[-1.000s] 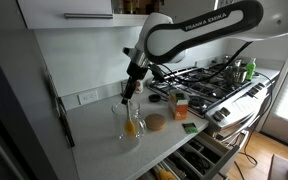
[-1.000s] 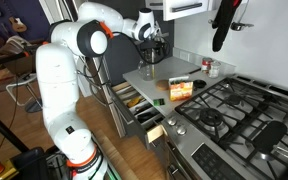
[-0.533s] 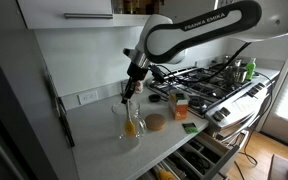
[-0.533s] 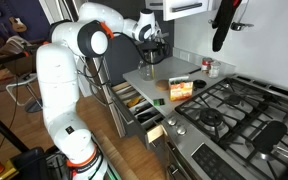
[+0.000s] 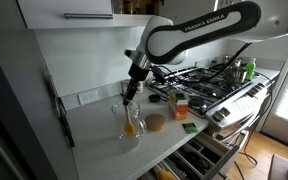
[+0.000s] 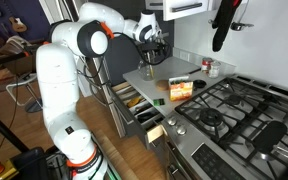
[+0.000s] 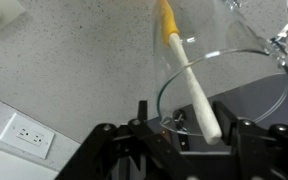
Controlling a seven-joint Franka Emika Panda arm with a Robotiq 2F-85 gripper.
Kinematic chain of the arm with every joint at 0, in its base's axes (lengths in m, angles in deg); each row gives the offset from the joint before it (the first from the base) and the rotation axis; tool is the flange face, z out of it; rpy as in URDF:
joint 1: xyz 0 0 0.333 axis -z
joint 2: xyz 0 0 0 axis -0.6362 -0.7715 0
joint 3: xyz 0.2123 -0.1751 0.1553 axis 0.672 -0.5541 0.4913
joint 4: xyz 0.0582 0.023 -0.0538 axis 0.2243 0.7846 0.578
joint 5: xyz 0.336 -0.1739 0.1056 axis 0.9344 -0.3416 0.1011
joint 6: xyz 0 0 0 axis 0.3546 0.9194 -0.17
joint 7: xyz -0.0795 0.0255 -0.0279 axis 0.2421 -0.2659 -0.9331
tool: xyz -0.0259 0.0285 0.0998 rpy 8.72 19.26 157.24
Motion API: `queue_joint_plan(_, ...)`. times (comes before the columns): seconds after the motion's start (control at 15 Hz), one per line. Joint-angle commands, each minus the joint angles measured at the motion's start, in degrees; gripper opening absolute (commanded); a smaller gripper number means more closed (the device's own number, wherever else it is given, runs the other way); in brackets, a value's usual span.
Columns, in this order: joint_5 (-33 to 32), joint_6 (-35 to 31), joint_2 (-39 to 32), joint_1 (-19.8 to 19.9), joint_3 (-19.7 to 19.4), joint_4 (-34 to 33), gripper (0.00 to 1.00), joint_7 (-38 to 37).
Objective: Remove the spatula from the glass mug then put it in the top cupboard
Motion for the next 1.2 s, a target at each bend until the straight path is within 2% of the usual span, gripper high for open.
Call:
queue_joint_plan(0.0,1.3,0.4,1.2,0.8,0.5,1.6,0.37,2.2)
queue_joint_plan(0.27,1.4,-0.1,1.3,0.9,0.6,1.6,0.03,3.9)
queue_joint_plan(0.33,1.6,-0.5,1.3,1.0,0.6,1.6,0.00,4.7)
queue_joint_plan(0.53,1.8,-0.6,1.5,1.0,0.6,1.6,0.04,5.8)
queue_joint_plan(1.13,2.8,-3.6,7.1,1.0,0.3,4.7,0.04,5.3)
